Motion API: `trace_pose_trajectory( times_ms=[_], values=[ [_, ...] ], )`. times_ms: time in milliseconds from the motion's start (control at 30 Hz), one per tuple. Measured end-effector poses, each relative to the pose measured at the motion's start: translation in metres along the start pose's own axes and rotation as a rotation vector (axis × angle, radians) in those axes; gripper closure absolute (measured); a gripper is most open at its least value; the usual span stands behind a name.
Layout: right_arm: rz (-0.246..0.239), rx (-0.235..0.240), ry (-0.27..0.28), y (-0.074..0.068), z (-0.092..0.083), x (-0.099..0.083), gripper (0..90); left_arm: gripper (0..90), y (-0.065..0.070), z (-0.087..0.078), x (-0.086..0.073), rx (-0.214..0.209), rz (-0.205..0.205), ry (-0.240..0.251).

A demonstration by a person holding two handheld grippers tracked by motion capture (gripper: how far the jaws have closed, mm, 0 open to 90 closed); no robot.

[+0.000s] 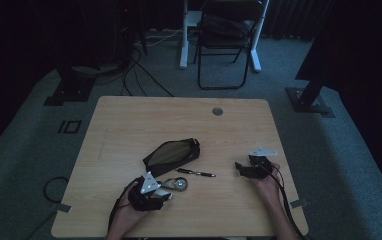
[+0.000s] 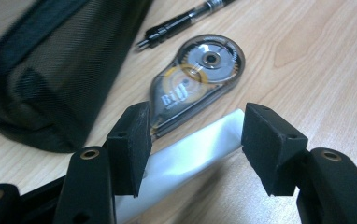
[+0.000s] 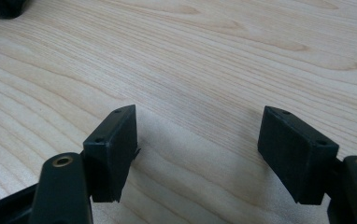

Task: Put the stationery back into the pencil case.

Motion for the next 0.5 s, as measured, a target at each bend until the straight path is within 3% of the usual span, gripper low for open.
trace_pose_trajectory(
  times_ms=[500],
  values=[
    [0.0, 0.0, 0.0, 0.0, 0.0, 0.0, 28.6, 53.3, 0.0046, 0.0072, -0.0056, 0.013, 0.021, -0.063]
  ],
)
Point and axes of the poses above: each handheld gripper's, and its own axes: z roughly forward along the jaws, x roughly out of its top, y roughly to its right, the point moved 10 cm from there along z, roughly forward along the jaws, and after that the axes turned 10 degrees about -x, right-handed, at the moved point
